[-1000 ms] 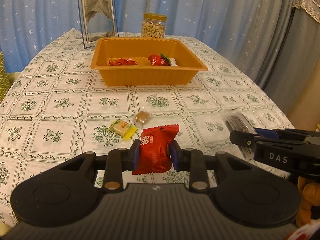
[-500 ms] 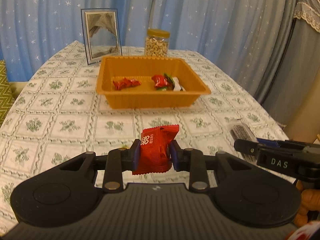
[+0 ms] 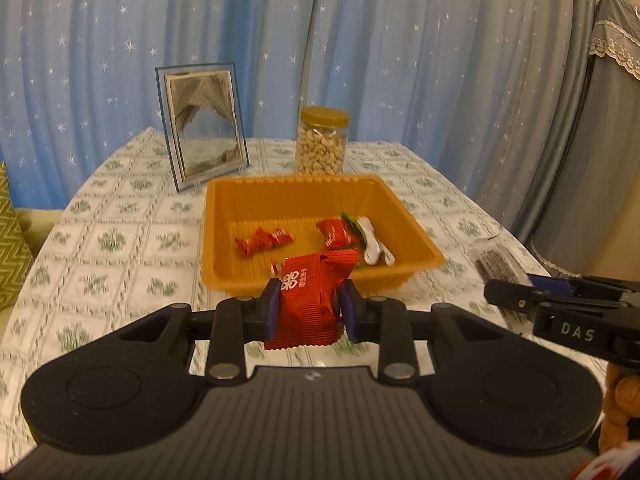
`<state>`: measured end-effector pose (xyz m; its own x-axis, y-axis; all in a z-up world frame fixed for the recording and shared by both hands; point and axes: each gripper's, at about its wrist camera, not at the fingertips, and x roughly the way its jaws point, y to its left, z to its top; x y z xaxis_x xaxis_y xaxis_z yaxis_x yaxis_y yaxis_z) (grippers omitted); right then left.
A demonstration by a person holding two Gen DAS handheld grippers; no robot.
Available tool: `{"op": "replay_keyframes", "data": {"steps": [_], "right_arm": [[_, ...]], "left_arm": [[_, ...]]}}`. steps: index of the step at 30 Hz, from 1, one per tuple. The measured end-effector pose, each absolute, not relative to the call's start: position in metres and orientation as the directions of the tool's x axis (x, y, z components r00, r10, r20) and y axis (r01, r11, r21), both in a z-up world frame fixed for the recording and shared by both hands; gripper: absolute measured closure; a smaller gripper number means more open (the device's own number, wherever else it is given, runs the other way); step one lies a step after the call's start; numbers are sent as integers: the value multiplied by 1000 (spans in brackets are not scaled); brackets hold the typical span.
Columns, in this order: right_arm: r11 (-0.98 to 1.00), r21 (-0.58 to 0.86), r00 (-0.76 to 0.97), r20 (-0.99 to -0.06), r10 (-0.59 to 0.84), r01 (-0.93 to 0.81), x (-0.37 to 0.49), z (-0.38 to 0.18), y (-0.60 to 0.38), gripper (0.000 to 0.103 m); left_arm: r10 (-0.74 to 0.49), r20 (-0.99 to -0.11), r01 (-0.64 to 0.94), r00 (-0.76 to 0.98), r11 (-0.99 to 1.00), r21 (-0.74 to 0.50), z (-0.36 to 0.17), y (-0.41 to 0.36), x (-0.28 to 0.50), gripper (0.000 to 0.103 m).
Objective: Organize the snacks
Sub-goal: 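Carry the red packet and clear packet toward the orange tray with both tools, then open the left tool and the right tool to drop both packets into the tray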
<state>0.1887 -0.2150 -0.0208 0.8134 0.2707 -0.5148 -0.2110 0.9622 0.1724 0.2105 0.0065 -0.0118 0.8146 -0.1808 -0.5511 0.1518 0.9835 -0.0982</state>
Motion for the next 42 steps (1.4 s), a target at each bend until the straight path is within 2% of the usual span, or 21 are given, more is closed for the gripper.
{"op": "replay_keyframes", "data": {"steps": [18,30,38,41,42], "right_arm": [[950,209,808,-502,308,-233,284,-19,-186,64],[932,291,773,-533,344,-214,343,-29,-174,64],[932,295,753,-558,348,-212,365,-42,-164,64],[931,297,749,-564,349,-210,370,-45,-162,64],[931,299,747,-565,350,-210,371,-46,-162,64]], "left_arm": [[-170,-540,127,824,985,-117,-22,26,294,75],[-178,-576,99,798,981,-167,-39,39,340,75],[-164,-597,105,785,986,-132,-51,37,357,75],[-159,-595,104,788,987,-126,-54,38,361,73],[-158,-593,102,790,987,-126,-54,39,362,69]]}}
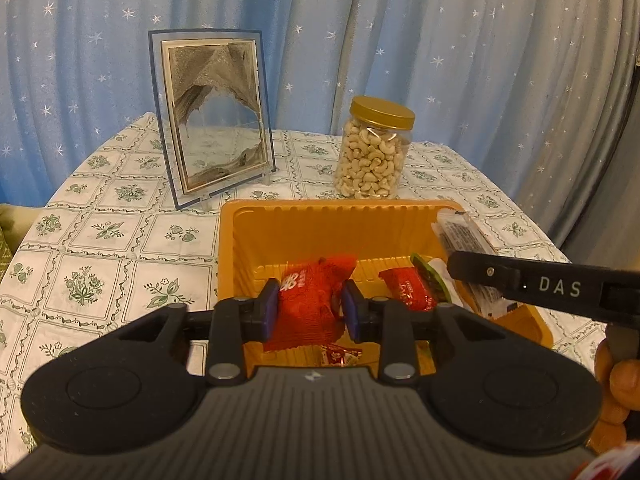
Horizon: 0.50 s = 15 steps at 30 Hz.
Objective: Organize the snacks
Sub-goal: 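Open the left tool and the right tool to drop both packets into the tray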
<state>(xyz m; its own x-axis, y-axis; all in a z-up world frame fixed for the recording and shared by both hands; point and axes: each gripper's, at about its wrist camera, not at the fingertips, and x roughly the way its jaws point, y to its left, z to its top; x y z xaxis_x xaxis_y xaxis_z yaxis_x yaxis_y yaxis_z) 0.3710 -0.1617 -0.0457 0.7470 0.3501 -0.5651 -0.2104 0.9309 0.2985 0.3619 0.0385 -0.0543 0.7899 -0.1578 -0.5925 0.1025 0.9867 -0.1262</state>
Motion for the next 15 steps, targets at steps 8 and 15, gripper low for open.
{"op": "replay_keyframes", "data": {"steps": [8,15], "right_arm": [[928,306,737,-575,357,-211,373,-49,-160,64],[922,315,723,-580,374,-225,373,-52,-156,64]], "left_arm": [[-134,-588,76,798,990,-121,-53,47,361,67],[-133,-602,80,787,990,-115,-54,47,360,65]]}}
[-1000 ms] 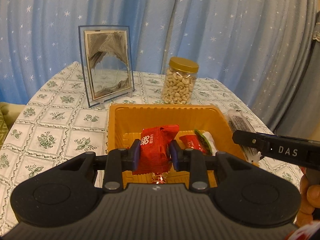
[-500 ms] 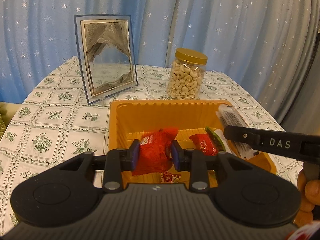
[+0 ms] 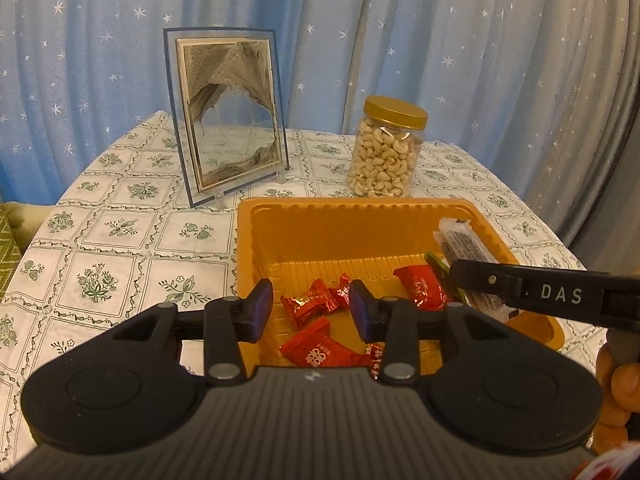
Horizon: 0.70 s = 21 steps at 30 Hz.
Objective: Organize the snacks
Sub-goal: 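Open the left tool and the right tool to drop both packets into the tray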
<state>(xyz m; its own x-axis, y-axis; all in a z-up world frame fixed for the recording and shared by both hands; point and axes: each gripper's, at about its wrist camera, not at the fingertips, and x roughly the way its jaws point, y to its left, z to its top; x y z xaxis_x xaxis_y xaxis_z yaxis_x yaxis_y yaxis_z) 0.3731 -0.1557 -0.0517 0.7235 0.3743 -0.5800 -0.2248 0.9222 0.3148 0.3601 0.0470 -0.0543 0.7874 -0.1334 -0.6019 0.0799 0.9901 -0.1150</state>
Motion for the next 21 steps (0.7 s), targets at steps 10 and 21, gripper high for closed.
{"op": "replay_keyframes", "data": {"steps": [10,21], "right_arm": [[922,313,723,-579,376,-229,373,-53,-154,64],[914,345,748,-544,380,-214,374,-52,-160,41]], "left_arm": [[-137,-607,85,783,990,-113,-55,46,360,65],[-128,-606,84,785,991,-100,-54,45,360,60]]}}
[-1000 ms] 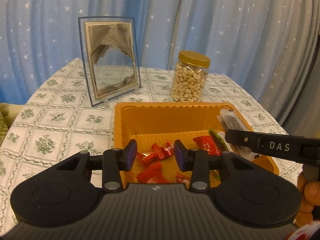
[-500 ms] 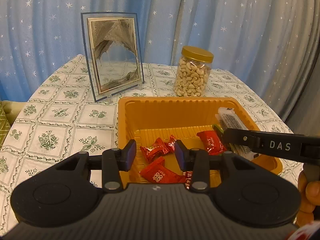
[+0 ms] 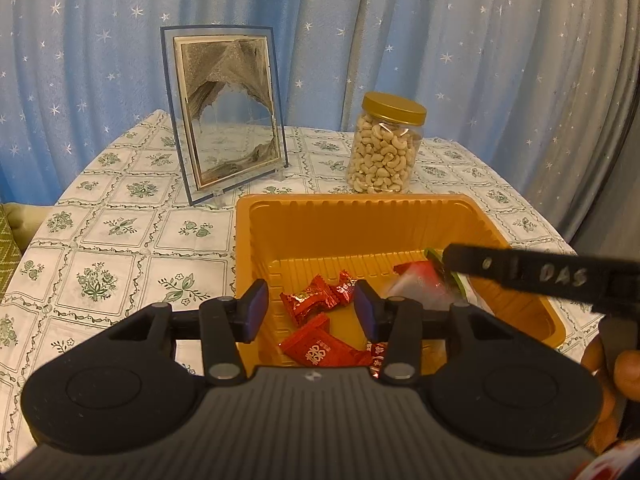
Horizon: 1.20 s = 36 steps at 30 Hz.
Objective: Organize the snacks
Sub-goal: 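Open the left tool and the right tool to drop both packets into the tray, then move both open tools back toward the yellow cake and brown cube candy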
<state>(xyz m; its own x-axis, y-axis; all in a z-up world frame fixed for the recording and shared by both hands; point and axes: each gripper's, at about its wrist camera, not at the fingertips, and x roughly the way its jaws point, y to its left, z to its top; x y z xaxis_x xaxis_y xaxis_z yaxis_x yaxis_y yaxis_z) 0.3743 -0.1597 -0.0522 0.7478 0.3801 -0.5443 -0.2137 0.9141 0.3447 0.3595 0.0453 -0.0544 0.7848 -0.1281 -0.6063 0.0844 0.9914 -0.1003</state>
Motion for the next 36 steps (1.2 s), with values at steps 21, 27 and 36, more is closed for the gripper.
{"op": "replay_keyframes", "data": {"steps": [21,27,36], "right_arm": [[935,316,794,-521,312,-161,334,-34,-182,40],[934,319,795,-520,313,-159,289,-28,-188,40],[942,302,767,-567,299,-144,213,-44,-194,40]], "left_arm": [[-141,-576,96,805,990,-107,-41,37,319,54],[-139,-577,94,805,990,-107,-39,36,283,52],[-134,-599,74,789,990,-124,-44,35,218,48]]}}
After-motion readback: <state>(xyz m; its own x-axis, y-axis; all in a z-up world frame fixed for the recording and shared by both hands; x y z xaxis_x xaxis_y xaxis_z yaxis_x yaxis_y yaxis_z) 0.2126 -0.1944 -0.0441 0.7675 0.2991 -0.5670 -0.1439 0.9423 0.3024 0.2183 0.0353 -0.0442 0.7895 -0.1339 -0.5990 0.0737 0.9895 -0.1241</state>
